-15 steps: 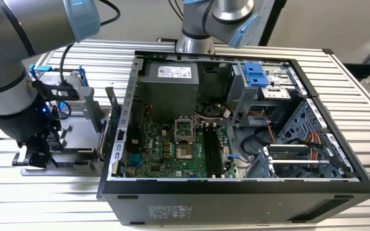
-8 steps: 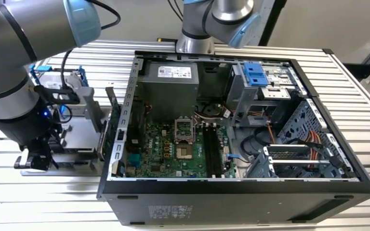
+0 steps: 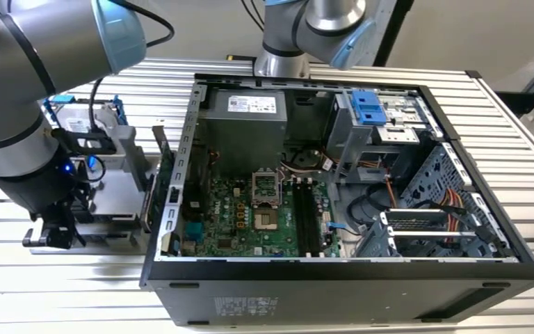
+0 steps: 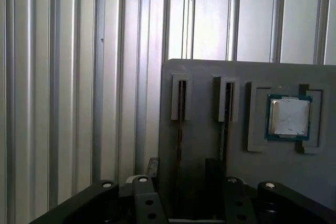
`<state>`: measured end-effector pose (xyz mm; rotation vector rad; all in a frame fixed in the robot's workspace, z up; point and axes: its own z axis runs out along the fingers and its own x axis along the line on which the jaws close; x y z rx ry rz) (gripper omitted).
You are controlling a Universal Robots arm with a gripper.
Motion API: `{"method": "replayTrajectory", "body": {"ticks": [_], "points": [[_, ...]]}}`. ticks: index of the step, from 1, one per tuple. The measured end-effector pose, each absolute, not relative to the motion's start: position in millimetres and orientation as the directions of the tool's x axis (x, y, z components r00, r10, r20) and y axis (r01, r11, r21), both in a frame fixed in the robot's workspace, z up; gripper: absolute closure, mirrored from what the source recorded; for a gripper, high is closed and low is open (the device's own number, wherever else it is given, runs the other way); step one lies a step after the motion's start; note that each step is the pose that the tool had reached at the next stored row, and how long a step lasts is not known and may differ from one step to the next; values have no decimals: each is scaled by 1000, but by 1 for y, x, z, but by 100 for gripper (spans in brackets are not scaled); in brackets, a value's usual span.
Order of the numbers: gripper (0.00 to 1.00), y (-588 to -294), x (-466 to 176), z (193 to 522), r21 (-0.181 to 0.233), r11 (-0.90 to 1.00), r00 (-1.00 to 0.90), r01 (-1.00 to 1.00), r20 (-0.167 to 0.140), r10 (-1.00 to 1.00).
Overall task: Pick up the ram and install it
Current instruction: 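Pick up the ram and move it above insertion slot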
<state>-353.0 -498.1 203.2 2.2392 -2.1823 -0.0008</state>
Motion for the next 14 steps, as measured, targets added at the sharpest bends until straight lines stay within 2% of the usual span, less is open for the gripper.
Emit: {"method": "replayTrajectory", "body": {"ticks": [14], "points": [[0, -498, -353, 195, 15, -26, 26, -1000, 10, -1000]]}}
